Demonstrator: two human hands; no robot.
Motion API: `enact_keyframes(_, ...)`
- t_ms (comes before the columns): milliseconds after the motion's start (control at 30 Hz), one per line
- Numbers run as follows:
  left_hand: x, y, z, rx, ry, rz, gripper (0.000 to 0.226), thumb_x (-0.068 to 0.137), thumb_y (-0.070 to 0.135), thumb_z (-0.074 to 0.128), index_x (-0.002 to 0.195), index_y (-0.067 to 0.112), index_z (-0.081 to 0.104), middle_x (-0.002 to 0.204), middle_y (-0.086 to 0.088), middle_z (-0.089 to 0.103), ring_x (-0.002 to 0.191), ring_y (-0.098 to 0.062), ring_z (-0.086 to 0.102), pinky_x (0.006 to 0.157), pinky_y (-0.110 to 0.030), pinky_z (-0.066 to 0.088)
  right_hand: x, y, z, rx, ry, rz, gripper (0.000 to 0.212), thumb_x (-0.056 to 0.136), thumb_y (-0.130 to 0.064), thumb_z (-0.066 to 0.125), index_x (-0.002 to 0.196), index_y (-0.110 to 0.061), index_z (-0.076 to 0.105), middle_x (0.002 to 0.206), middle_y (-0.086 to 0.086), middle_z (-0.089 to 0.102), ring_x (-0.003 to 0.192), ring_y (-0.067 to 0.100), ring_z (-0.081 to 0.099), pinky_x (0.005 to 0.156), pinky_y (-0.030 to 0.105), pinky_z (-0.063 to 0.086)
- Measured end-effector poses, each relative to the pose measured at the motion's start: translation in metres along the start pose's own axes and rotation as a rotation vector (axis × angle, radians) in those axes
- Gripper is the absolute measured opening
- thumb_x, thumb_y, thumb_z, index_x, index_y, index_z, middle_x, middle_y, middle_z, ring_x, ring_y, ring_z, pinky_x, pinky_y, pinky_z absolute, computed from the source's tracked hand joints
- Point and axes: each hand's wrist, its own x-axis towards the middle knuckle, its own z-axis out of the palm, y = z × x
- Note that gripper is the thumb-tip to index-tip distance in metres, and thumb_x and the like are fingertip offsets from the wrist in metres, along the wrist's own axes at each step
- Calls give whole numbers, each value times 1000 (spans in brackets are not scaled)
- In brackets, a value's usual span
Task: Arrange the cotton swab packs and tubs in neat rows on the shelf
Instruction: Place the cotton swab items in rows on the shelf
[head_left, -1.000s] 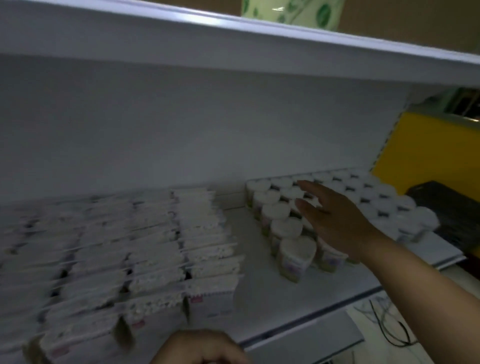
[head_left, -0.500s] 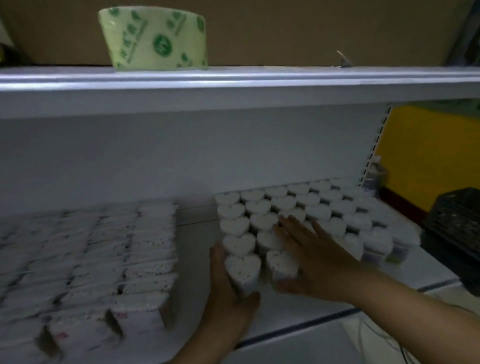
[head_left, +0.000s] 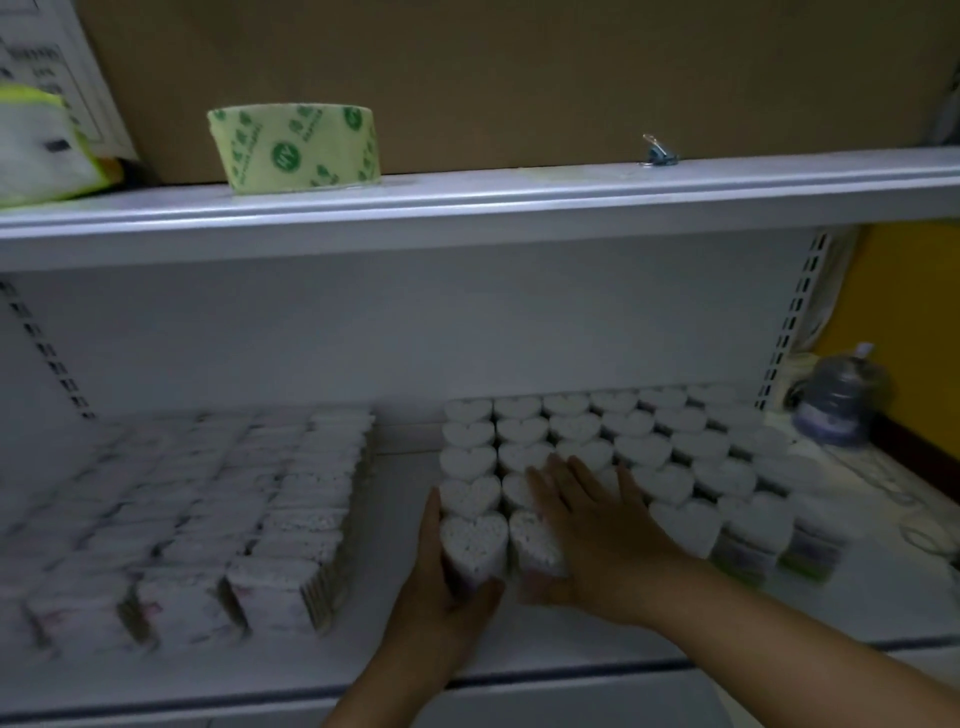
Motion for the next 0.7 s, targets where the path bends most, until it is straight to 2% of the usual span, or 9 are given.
enact_keyframes(100, 1, -2, 0, -23, 0, -24, 108, 63, 7, 84, 137, 38, 11, 134, 33, 26, 121, 18, 32, 81, 11, 27, -10, 10, -12, 63, 19, 4, 113, 72, -82, 39, 144, -26, -28, 153, 1, -31, 142, 20, -26, 114, 56, -12)
enact_keyframes(200, 1, -8, -4, -78, -60, -7, 110, 49, 29, 84, 132, 51, 15, 130, 44, 35, 119, 21, 39, 90, -2, 36, -27, 43, -18, 116, 64, 86, 116, 67, -86, 37, 142, -29, -29, 151, -5, -33, 141, 16, -28, 115, 52, -14)
enact_keyframes(267, 0, -9, -5, -95, -63, -17, 117, 43, 40, 85, 132, 54, 11, 134, 41, 35, 121, 21, 38, 94, -10, 37, -37, 65, -12, 91, 68, 139, 124, 52, -92, 25, 142, -27, -30, 152, -4, -33, 141, 16, -28, 115, 52, -14)
enact_keyframes(367, 1, -5, -3, -107, -67, 18, 117, 41, 52, 87, 131, 54, 14, 130, 45, 39, 121, 20, 39, 92, -3, 37, -42, 71, 6, 20, 33, 127, 135, 35, -94, 5, 145, -21, -26, 154, 1, -28, 143, 21, -23, 114, 54, -12)
enact_keyframes(433, 0, -3, 0, -93, -67, 71, 107, 46, 50, 86, 130, 60, 21, 128, 45, 42, 121, 18, 41, 95, -4, 38, -38, 67, 17, 4, 41, 113, 131, 45, -95, 9, 147, -19, -20, 156, 4, -23, 145, 24, -18, 114, 55, -10)
enact_keyframes(500, 2, -2, 0, -65, -47, 111, 101, 47, 50, 84, 125, 71, 23, 128, 45, 42, 121, 19, 41, 97, -5, 37, -36, 65, 20, 21, 74, 134, 111, 71, -84, 30, 149, -18, -13, 158, 4, -18, 146, 23, -13, 115, 55, -7)
enact_keyframes(533, 2, -5, -1, -51, -27, 108, 101, 46, 47, 82, 122, 74, 21, 126, 49, 40, 120, 21, 40, 98, -6, 35, -35, 65, 19, 17, 89, 141, 105, 77, -78, 37, 150, -18, -10, 158, 4, -16, 146, 23, -11, 116, 55, -6)
enact_keyframes(633, 3, -5, 0, -32, -8, 130, 103, 46, 46, 79, 124, 76, 18, 126, 50, 39, 119, 24, 38, 97, 0, 32, -34, 67, 21, 7, 108, 136, 103, 78, -77, 35, 150, -18, -10, 158, 4, -15, 146, 23, -12, 116, 54, -6)
enact_keyframes(700, 5, -11, 7, -56, 12, 115, 119, 39, 57, 86, 135, 62, 17, 134, 33, 46, 115, 24, 42, 91, 2, 34, -33, 68, 23, 24, 109, 120, 118, 62, -92, 20, 149, -20, -15, 157, 4, -20, 145, 23, -17, 114, 55, -11)
